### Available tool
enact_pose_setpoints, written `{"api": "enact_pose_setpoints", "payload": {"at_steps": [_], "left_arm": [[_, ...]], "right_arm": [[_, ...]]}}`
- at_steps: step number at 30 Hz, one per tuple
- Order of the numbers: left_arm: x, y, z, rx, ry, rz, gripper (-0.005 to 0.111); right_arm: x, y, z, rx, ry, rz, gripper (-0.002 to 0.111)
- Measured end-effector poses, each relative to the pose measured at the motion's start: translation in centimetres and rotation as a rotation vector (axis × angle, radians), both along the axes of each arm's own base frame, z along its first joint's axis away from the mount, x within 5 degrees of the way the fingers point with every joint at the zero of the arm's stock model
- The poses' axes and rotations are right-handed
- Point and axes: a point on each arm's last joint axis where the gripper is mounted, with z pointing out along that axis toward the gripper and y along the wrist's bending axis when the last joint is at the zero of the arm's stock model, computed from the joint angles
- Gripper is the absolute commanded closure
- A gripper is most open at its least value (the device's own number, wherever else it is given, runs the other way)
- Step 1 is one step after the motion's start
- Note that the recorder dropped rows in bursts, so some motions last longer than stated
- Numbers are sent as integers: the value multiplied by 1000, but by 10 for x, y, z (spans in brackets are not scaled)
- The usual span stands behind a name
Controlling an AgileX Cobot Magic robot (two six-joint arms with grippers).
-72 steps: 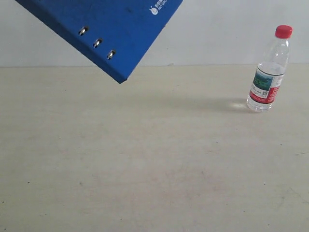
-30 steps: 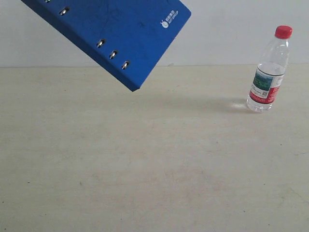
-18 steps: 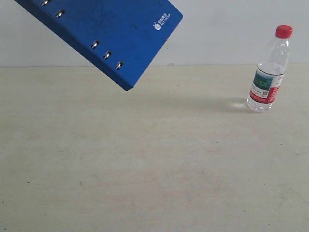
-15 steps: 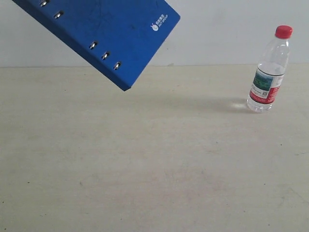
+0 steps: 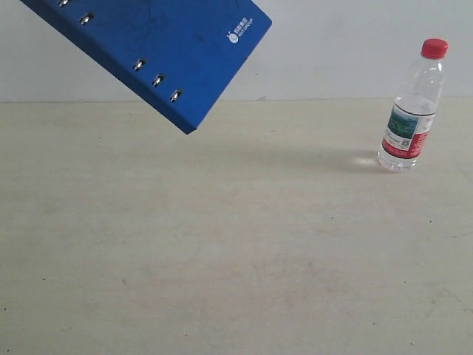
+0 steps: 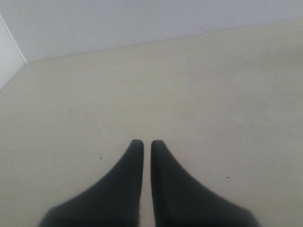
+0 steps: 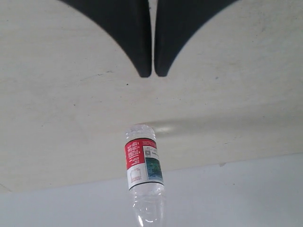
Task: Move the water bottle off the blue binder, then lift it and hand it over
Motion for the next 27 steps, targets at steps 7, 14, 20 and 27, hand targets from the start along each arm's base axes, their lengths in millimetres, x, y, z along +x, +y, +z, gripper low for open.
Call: {"api": "enact_pose_setpoints", "payload": {"at_steps": [7, 14, 20, 27], "left_arm": [[0, -1, 0, -41, 3, 1, 101], [1, -1, 2, -299, -10, 78, 101], [1, -1, 2, -307, -10, 82, 101], [1, 0, 3, -228, -26, 67, 101]], "right_arm": [[0, 0, 0, 0, 0, 0, 108], [0, 0, 0, 0, 0, 0, 108], [0, 0, 0, 0, 0, 0, 108], [0, 0, 0, 0, 0, 0, 108]]}}
